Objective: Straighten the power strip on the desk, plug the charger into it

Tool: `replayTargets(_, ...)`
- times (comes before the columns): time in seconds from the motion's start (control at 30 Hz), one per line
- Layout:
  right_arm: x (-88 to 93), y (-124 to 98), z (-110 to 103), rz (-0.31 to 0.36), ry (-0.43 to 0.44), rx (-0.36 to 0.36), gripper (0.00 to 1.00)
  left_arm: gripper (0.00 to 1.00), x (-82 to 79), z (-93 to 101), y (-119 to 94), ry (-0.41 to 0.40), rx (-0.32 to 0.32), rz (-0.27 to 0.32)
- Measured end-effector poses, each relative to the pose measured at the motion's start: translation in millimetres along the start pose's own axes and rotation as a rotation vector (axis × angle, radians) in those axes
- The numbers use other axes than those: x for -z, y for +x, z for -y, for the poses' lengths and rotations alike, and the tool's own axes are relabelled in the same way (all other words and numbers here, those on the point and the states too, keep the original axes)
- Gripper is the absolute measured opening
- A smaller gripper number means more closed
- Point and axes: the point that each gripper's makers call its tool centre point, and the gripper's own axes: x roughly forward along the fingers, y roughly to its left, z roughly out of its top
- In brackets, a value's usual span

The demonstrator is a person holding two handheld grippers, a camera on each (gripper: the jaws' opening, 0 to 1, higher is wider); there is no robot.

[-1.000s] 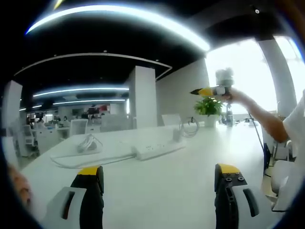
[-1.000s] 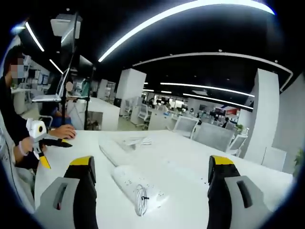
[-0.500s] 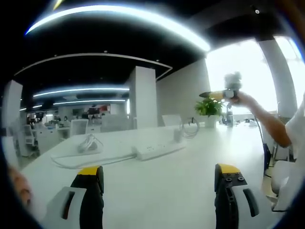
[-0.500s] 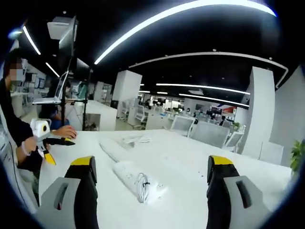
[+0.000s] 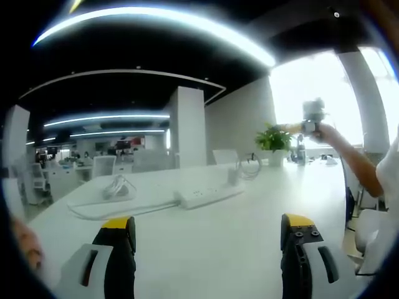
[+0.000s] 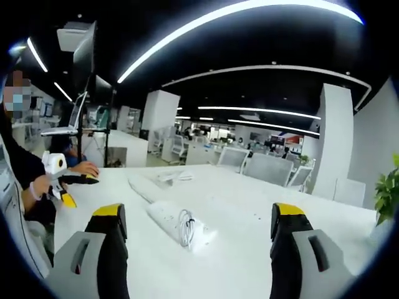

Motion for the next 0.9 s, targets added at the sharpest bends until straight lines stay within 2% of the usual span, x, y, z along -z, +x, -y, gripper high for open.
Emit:
replayTargets(0.5,13.6,-28.8,-10.9,0.02,0.014,0.025,0.95,0.99,-0.3,1.4,1.7,0.002,0.003,0.002)
replayTargets(0.77,19.0,-39.1,-9.8,0.033,0.033,0.044,0.95,0.99,0.6,1.9,2.5,-0.001,0.005,0.002)
replayTargets(0.9,29.1,-40.4,-10.5,0.022,0.044,0.042,0.95,0.99,1.2,1.5,2.7,-0.003,0.004,0.001)
